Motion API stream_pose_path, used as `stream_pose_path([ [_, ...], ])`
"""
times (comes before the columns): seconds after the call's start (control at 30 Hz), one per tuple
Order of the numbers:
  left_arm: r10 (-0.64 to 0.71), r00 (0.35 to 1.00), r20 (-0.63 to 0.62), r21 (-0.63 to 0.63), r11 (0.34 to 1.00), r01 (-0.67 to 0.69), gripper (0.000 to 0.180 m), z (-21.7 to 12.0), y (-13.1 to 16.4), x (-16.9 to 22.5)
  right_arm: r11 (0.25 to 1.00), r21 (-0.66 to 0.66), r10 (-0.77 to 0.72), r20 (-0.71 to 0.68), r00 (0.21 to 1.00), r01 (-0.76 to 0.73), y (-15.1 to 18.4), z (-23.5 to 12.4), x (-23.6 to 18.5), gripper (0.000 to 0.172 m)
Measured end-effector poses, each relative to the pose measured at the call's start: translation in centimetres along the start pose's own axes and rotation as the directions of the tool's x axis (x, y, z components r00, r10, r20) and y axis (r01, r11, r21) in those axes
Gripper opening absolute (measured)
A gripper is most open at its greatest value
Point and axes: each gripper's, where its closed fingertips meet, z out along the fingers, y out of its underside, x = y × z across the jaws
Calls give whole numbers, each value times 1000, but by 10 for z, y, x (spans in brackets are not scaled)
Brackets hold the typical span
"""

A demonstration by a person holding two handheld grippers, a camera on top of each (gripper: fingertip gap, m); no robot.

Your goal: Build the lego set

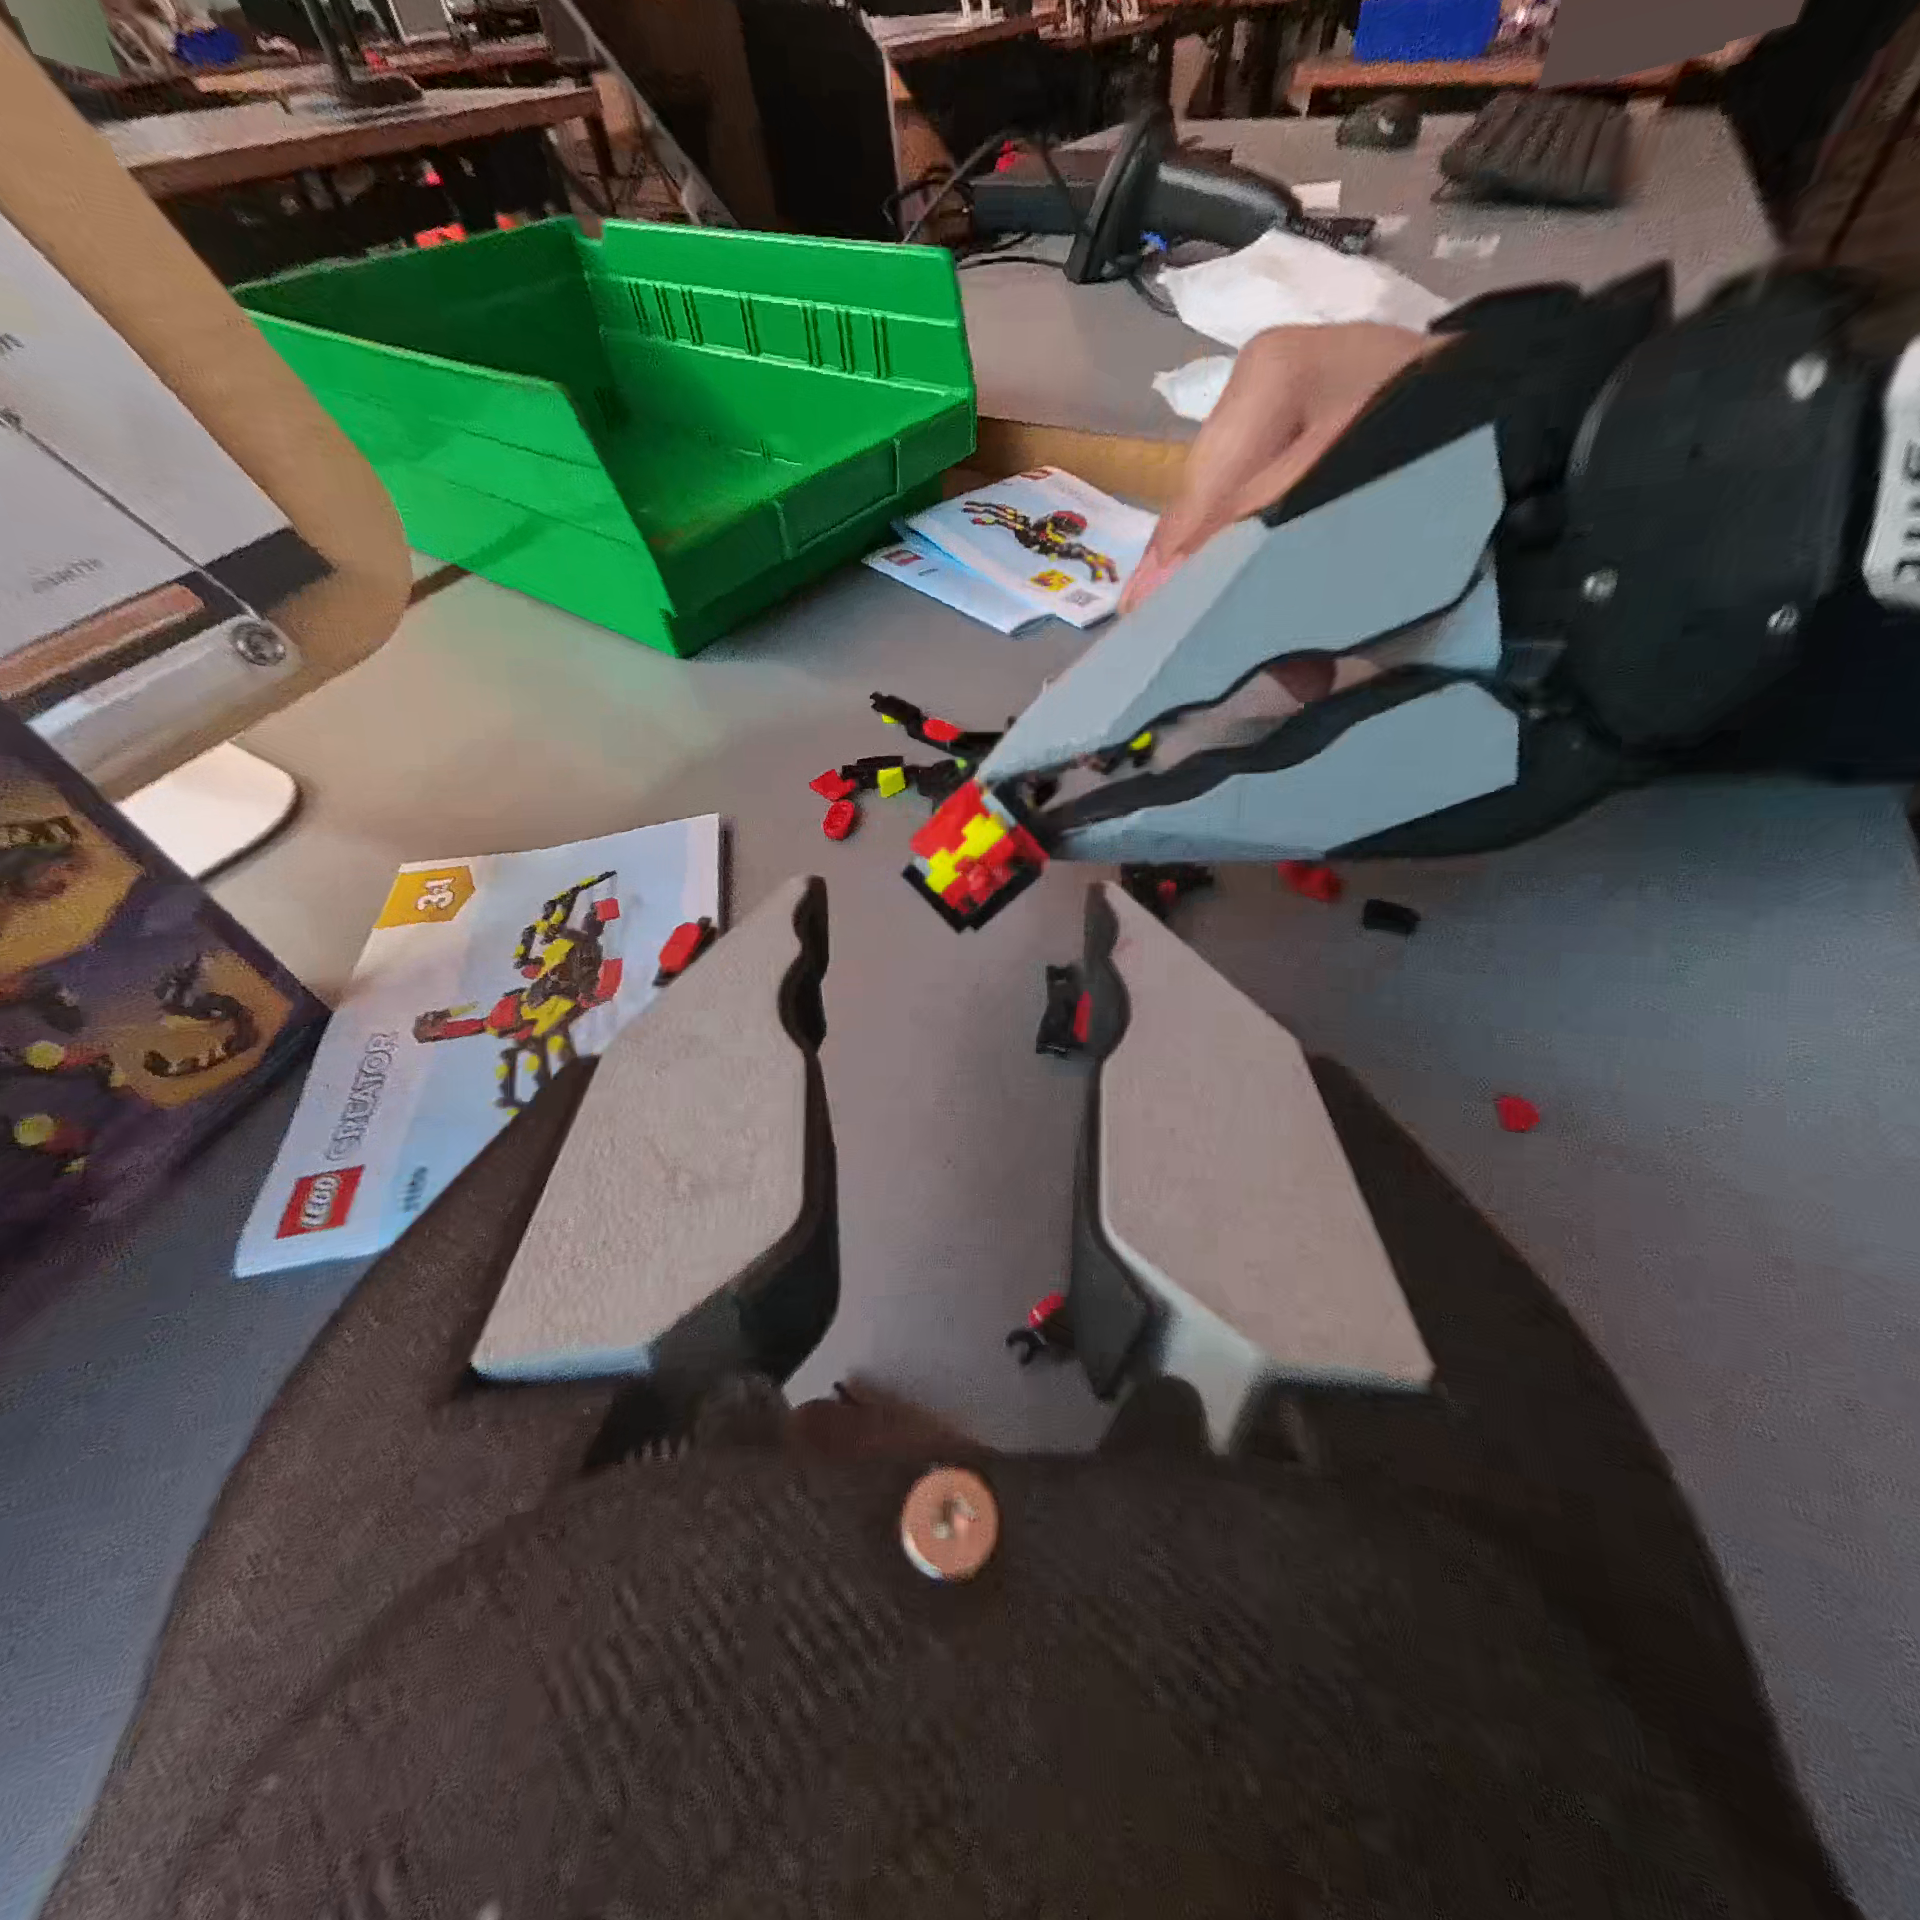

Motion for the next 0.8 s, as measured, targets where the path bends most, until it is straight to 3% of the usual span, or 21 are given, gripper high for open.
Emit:
stream_pose_path([
  [0.17,-221,968,-115,6,975,224,50,-4,-1,-1,976,-64,-214,-117,970,208,-3,4,-1,6],
  [0.3,-200,971,-131,15,979,203,21,-6,-2,3,945,-73,-327,-141,935,319,-13,7,-10,6],
  [0.33,-187,975,-122,18,982,190,21,-6,-2,3,939,-85,-343,-151,927,334,-13,7,-10,6],
  [0.47,-39,992,-123,10,999,40,21,-10,0,6,950,-40,-311,-149,939,308,-17,6,-12,9],
  [0.63,260,961,-88,55,965,-256,20,-16,-2,17,991,95,-81,-123,989,93,-23,-2,-5,29],
  [0.8,441,893,-87,139,893,-427,20,-20,-1,27,979,141,-127,-128,984,145,-29,-7,-10,31],
])
